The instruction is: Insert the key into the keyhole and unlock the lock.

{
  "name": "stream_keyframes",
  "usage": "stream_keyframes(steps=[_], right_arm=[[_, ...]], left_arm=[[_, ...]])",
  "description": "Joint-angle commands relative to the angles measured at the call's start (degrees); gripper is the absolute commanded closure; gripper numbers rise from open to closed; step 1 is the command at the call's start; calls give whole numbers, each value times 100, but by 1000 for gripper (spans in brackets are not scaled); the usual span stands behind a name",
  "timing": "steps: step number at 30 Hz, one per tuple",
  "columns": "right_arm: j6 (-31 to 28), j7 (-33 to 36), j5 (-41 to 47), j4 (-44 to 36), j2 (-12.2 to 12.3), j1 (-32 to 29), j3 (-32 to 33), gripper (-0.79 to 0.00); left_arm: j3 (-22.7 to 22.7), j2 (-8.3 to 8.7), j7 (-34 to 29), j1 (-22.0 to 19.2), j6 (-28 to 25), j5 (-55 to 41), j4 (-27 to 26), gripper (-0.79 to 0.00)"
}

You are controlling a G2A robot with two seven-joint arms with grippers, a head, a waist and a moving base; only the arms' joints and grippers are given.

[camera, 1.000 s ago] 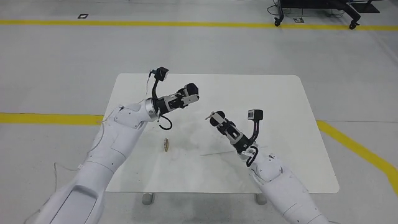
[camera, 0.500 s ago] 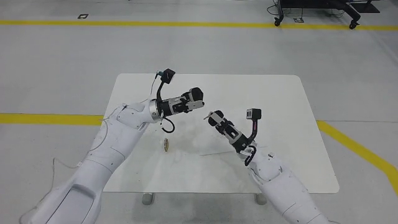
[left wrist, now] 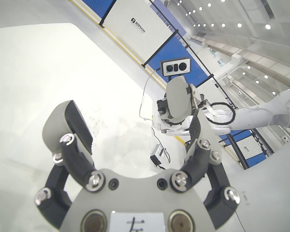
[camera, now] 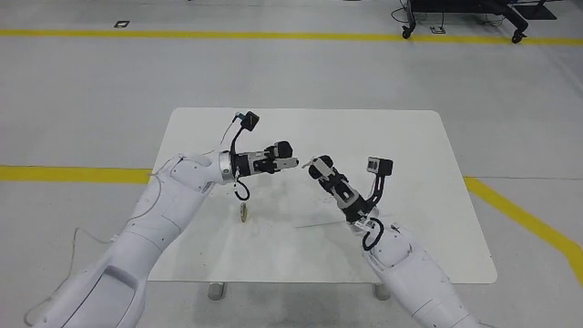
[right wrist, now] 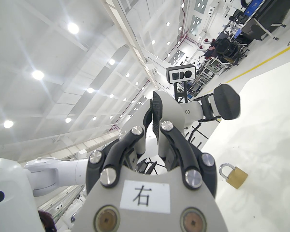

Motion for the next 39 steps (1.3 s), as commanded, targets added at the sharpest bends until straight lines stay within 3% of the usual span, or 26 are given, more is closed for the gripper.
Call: stream_keyframes(steps=[1,8,14,19,22,29,33,36,39], right_arm=[[87,-123,38,-48,5,-24,104,0],[155,-389,12,-198,6,-205,329,0],[381,-637,-467,69,-79,-84,154,0],[415,-773,-699,202,-140,13,48,0],[385,-851,-753,260,-159,33,62,0],[294,-841,-807,339,-178,32,126,0],[311,-855,-926,388,-195,38,129,0],[328,-909,-1071,452,-212,62,128,0],[301,-946,-1124,486,-232,77,109,0]], left_arm=[[-69,23,82,139,-88,-185,-156,-785],[-37,75,-212,324,46,-885,-513,-785],[147,82,-366,308,200,-983,-575,-391],[241,58,-374,243,208,-968,-480,-311],[242,48,-396,194,230,-986,-350,-194],[292,4,-542,124,381,-967,-211,-163],[317,-33,-541,112,375,-971,-194,-194],[325,-47,-531,100,365,-946,-176,-83],[327,-55,-561,91,395,-924,-131,-34]])
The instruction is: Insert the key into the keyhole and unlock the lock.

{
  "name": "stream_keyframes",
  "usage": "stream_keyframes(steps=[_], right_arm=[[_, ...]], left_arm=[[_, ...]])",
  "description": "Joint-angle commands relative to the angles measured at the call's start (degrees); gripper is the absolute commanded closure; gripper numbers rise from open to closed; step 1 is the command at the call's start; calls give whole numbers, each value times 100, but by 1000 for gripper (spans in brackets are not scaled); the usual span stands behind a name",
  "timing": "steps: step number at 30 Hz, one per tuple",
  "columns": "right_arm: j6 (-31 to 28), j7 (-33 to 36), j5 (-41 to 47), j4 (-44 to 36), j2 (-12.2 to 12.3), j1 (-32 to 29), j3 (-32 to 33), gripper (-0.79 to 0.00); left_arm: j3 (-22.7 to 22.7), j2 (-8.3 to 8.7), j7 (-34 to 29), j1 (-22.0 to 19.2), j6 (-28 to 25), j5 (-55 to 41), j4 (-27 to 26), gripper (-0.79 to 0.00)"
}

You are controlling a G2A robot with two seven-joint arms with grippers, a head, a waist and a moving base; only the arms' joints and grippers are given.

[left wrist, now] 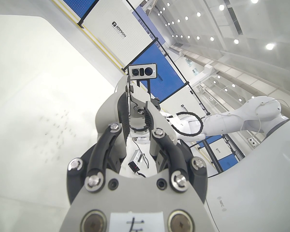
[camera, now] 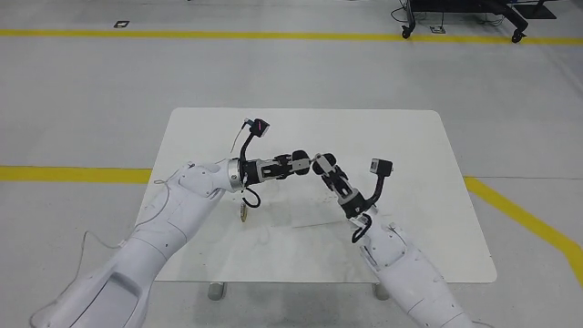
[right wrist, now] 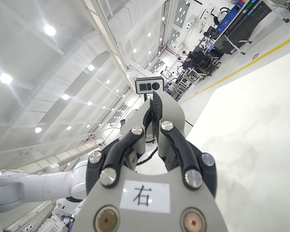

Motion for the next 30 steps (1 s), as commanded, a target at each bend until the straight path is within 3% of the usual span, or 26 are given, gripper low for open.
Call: stream_keyframes(steps=[1,7,9,12,13,14,15,16,18,30], right_arm=[[-24,-11,-22,16,-10,9,-6,0],[-62,-32,-79,80,-39,33,-6,0],[-68,-18,-83,105,-47,42,-7,0],[-96,24,-60,128,-56,47,-7,0],[-105,45,-43,137,-58,46,-2,-262],[-117,59,-51,142,-58,49,11,-360],[-123,69,-78,149,-57,51,26,-650],[-129,73,-87,151,-58,47,35,-637],[-162,94,-67,149,-62,38,43,-785],[-213,122,70,128,-69,20,63,-785]], left_arm=[[1,-8,-21,-5,28,17,37,-37],[13,-50,-9,-33,131,109,100,-49],[2,-58,8,-36,135,133,117,0],[-23,-69,59,-33,128,189,136,0],[-33,-71,82,-34,121,218,144,0],[-43,-74,106,-26,118,224,143,0],[-49,-78,111,-14,119,205,137,0],[-60,-79,111,-13,132,203,145,0],[-83,-84,125,-6,157,183,151,0],[-190,-82,124,-6,214,69,216,0]])
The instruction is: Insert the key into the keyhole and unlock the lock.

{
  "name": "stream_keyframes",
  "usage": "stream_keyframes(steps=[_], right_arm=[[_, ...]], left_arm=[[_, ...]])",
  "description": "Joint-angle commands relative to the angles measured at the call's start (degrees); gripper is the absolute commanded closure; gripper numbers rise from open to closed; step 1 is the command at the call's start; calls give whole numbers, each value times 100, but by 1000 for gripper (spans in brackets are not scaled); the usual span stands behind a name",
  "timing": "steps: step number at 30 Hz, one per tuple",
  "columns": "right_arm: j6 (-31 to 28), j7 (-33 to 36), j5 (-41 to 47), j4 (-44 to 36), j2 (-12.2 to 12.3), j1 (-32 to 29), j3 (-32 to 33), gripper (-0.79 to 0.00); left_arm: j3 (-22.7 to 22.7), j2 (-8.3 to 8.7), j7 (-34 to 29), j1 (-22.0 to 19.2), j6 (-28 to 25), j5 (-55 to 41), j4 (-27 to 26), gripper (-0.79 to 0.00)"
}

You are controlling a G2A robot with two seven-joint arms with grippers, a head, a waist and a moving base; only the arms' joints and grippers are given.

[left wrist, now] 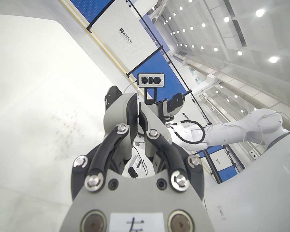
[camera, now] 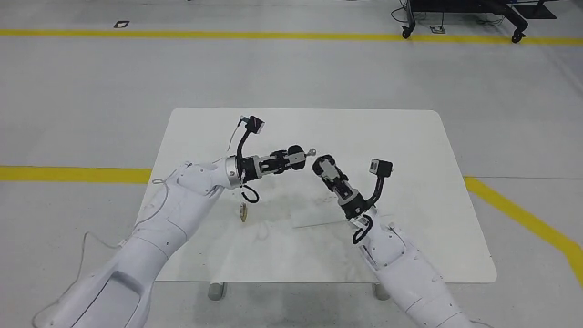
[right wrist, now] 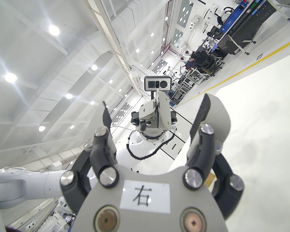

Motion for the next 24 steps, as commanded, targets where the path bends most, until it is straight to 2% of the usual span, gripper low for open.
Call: stream_keyframes(steps=[1,8,10,12,13,15,17,20,24], right_arm=[[0,0,0,0,0,0,0,-785],[0,0,0,0,0,0,0,-785],[-97,251,-642,-105,57,64,129,-785],[-73,255,-1854,-209,151,36,444,-785],[-133,250,-2182,-285,181,-55,512,-785],[-423,587,-2521,-349,262,-155,650,-785],[-618,1025,-2850,-419,354,-259,807,-785],[-991,1796,-2861,-450,494,-369,992,-785],[-1048,2517,-2527,-476,619,-388,1111,-785]], left_arm=[[0,0,0,0,-1,0,0,0],[2,6,89,58,112,144,-127,0],[-52,33,135,116,171,261,-254,0],[-135,77,51,173,211,283,-358,0],[-171,108,-93,191,259,288,-405,0],[-289,189,-486,248,317,175,-523,0],[-382,293,-932,323,593,42,-732,0],[-449,472,-1365,409,1026,262,-1127,0],[-423,661,-1563,556,1224,555,-1610,0]])
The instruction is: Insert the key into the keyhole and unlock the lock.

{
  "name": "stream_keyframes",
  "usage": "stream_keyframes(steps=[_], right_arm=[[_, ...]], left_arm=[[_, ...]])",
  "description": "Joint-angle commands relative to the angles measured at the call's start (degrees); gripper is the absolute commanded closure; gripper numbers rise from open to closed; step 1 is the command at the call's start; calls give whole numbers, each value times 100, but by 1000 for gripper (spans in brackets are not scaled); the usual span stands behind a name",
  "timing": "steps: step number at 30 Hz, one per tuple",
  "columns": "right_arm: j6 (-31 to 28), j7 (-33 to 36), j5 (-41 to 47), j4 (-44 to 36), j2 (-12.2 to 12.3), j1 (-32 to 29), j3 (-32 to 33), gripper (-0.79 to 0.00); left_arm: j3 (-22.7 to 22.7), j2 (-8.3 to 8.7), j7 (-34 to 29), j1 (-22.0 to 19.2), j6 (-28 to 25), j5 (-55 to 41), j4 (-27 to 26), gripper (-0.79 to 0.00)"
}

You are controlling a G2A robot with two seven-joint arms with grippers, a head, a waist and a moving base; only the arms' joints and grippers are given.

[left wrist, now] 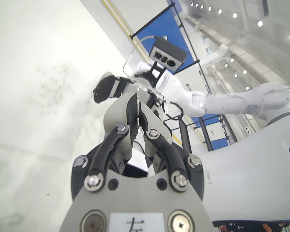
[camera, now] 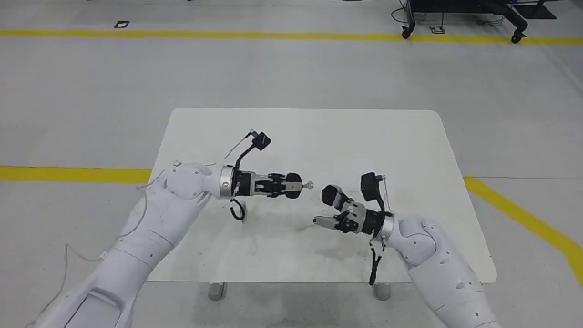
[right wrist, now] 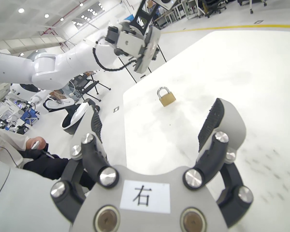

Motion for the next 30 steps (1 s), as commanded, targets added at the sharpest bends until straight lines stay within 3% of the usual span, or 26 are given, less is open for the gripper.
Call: stream_keyframes(steps=[1,5,6,9,11,21,30], right_arm=[[-15,269,255,-6,41,-10,7,-785],[27,568,1057,26,98,-1,-55,-785],[38,657,1274,34,109,15,-89,-754],[79,944,1887,68,155,74,-151,-502],[155,1144,2117,87,190,120,-158,-388],[204,1843,2812,193,289,247,-445,-336],[239,2066,3093,300,340,408,-652,-308]], left_arm=[[23,78,-56,47,57,90,-154,0],[190,174,-88,65,89,178,-387,0],[238,190,-85,55,87,186,-405,0],[358,230,-48,6,49,173,-392,0],[454,249,-34,-27,36,126,-397,0],[900,331,68,-244,-67,22,-355,0],[1235,421,138,-401,-137,-65,-342,0]])
